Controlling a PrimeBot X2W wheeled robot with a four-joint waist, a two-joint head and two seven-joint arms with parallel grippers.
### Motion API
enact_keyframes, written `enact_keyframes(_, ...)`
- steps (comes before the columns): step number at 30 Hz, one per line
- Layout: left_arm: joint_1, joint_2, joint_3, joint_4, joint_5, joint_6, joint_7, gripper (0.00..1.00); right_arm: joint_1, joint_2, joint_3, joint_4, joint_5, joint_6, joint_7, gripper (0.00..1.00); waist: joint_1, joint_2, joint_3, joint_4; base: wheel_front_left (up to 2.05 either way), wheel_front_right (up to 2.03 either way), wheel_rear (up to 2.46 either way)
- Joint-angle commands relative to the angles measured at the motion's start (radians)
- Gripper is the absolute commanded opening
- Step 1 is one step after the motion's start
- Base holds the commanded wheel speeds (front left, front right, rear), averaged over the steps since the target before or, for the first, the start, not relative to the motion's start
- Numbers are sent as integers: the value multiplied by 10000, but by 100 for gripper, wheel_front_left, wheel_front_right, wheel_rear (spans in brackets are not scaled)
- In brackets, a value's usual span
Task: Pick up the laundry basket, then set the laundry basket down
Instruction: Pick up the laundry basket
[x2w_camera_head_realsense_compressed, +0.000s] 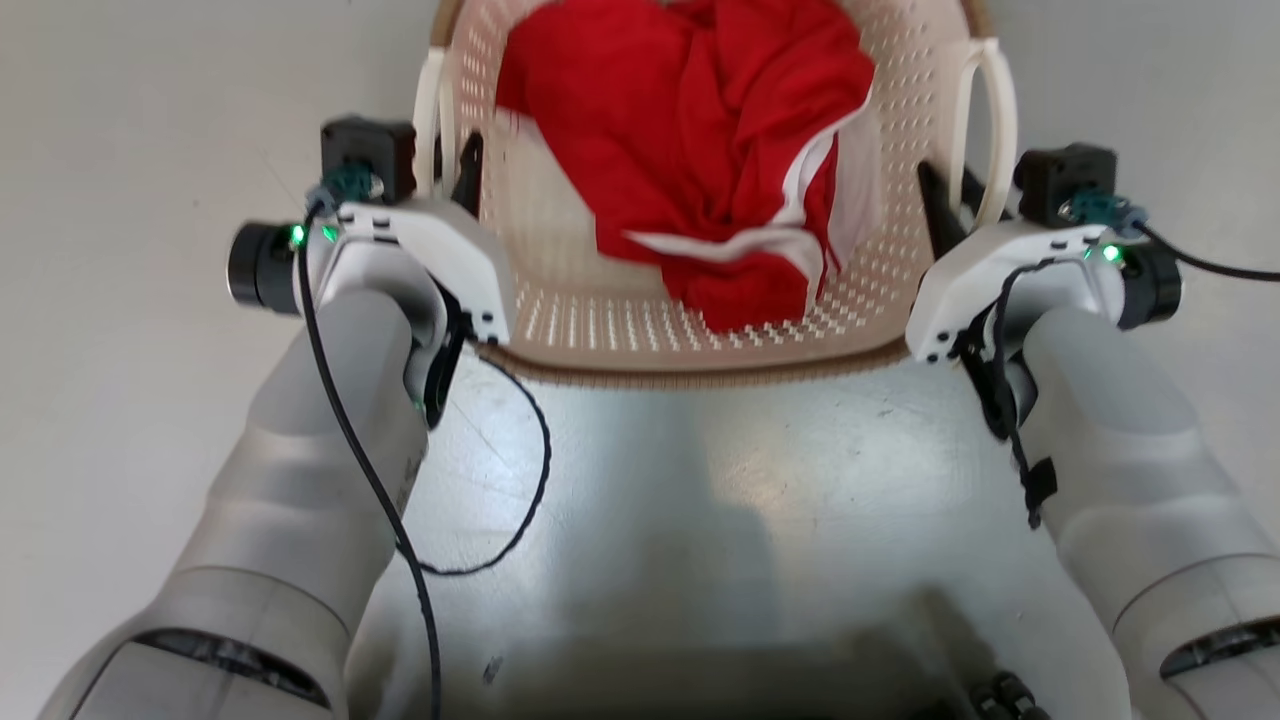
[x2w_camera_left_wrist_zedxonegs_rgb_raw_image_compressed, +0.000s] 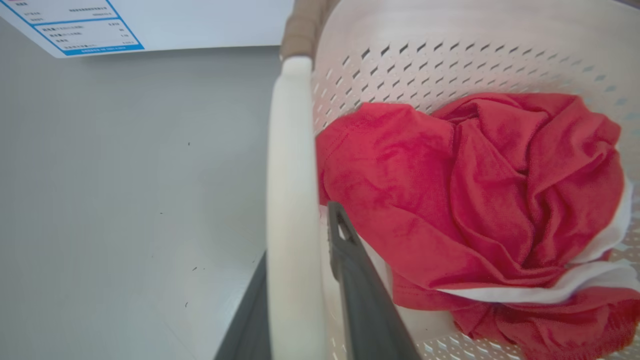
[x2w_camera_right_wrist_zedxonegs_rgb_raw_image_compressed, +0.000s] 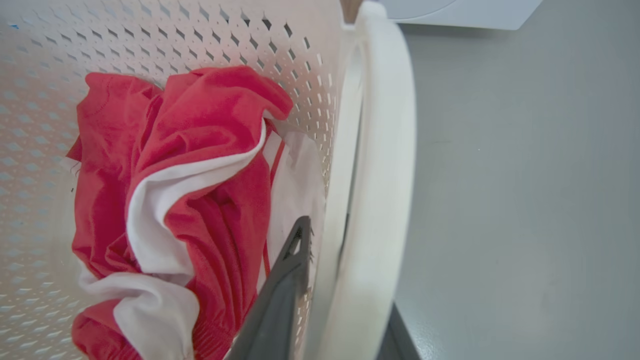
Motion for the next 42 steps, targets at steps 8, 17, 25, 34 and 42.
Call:
enact_keyframes(8, 875, 174, -837, 337, -315, -68, 257, 0, 1122, 206, 1608, -315, 1390, 88, 647, 0, 0, 0, -1342, -265, 0, 0, 0)
enact_keyframes(17, 1727, 174, -1554, 621, -841, 3, 653, 0, 1893, 206, 2689, -161, 2362, 88, 1385, 0, 0, 0, -3204, -468, 0, 0, 0)
enact_keyframes(25, 2750, 174, -2589, 328, -1367, -131, 1481, 0, 2424, 206, 2942, 513, 2447, 88, 1740, 0, 0, 0, -5237, -303, 0, 0, 0)
enact_keyframes(34, 3724, 174, -3654, -204, -1994, 364, 2014, 0, 2987, 206, 3024, 826, 2447, 88, 2171, 0, 0, 0, -6980, -233, 0, 0, 0)
enact_keyframes(42, 4244, 174, -4153, -335, -2735, 762, 2061, 0, 3500, 206, 3586, 17, 2512, 88, 2905, 0, 0, 0, -7964, -550, 0, 0, 0)
